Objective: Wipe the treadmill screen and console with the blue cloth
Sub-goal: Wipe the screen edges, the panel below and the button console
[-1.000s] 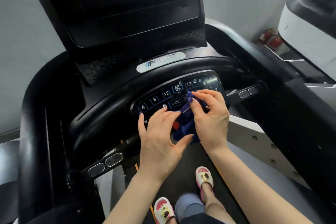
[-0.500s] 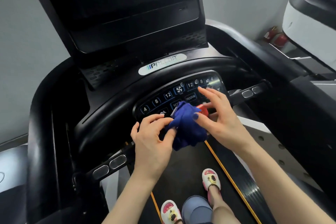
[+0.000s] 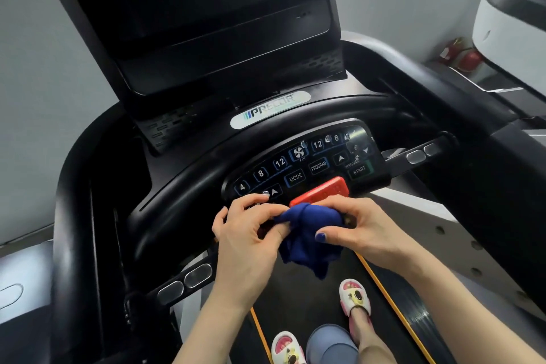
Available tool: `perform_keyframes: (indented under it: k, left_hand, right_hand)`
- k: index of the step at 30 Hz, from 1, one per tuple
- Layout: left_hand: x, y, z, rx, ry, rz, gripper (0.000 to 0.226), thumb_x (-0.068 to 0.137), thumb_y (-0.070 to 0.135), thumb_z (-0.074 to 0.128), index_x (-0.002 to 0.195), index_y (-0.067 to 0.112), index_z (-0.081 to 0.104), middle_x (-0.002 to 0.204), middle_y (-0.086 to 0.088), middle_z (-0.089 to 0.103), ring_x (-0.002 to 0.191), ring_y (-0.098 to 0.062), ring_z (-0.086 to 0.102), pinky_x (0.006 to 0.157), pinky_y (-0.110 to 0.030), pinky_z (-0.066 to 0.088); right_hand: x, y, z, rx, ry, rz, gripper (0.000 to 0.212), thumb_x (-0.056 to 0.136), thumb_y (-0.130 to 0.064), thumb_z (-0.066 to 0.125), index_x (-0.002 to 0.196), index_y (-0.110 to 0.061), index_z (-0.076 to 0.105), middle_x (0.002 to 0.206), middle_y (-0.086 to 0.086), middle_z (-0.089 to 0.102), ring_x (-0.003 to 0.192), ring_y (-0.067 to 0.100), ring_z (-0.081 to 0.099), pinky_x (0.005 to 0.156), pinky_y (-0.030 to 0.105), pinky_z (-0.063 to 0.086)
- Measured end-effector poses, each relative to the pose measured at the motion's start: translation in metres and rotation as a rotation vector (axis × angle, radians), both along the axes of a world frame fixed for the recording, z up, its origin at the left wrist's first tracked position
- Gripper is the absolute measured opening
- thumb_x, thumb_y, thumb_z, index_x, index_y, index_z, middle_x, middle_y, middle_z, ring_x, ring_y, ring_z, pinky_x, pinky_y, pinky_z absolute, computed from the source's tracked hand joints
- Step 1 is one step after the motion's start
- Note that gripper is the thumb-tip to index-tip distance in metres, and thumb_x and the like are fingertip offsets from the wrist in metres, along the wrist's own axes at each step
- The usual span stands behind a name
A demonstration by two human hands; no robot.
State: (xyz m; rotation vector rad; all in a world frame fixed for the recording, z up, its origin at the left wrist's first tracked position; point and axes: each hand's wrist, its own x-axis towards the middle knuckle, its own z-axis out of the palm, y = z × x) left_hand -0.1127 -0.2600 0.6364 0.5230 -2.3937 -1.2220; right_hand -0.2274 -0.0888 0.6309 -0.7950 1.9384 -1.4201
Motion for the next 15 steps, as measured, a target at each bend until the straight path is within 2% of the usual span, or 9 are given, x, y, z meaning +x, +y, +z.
perform_keyframes:
  k: [3,6,9,12,15]
  left_hand:
    - [-0.001,-0.007,-0.006,-0.094,0.055,0.073,0.022,0.072,0.038,0.074,0.091,0.047,0.067,0.102,0.026,0.064,0.113,0.004,0.054,0.102,-0.058,0.04]
    - [-0.004,-0.023,-0.016,-0.18,0.099,0.096,0.027,0.082,0.039,0.069,0.107,0.029,0.07,0.113,0.017,0.064,0.117,-0.004,0.054,0.103,-0.053,0.042]
    - [-0.015,-0.038,-0.026,-0.242,0.105,0.12,0.03,0.09,0.024,0.063,0.118,0.015,0.068,0.13,0.005,0.059,0.131,-0.013,0.047,0.111,-0.049,0.038]
    - [-0.03,-0.052,-0.039,-0.317,0.089,0.129,0.034,0.095,0.02,0.056,0.127,0.01,0.063,0.144,-0.003,0.051,0.144,-0.019,0.035,0.118,-0.048,0.03]
    - [-0.04,-0.062,-0.052,-0.372,0.074,0.131,0.037,0.099,0.023,0.049,0.13,0.006,0.059,0.151,-0.007,0.045,0.149,-0.02,0.027,0.119,-0.053,0.025]
  right_hand:
    - [-0.001,0.004,0.0,-0.025,-0.023,-0.094,0.02,0.073,-0.027,0.076,0.093,-0.026,0.072,0.084,-0.001,0.072,0.077,0.007,0.065,0.066,0.019,0.05]
    - [-0.007,0.007,-0.004,0.071,0.113,-0.332,0.017,0.076,-0.02,0.081,0.084,-0.024,0.066,0.074,0.001,0.067,0.066,0.009,0.06,0.057,0.023,0.048]
    - [-0.013,-0.005,-0.008,0.159,0.442,-0.554,0.02,0.076,-0.011,0.079,0.084,-0.018,0.061,0.078,-0.003,0.061,0.07,0.008,0.057,0.061,0.017,0.043]
    - [-0.015,-0.033,-0.019,0.196,0.889,-0.615,0.016,0.083,-0.014,0.072,0.083,-0.006,0.059,0.083,0.006,0.054,0.075,0.022,0.054,0.068,0.03,0.046]
    - [-0.004,-0.065,-0.036,0.261,1.048,-0.608,0.016,0.085,-0.015,0.071,0.086,-0.003,0.06,0.085,0.01,0.053,0.079,0.028,0.054,0.071,0.038,0.051]
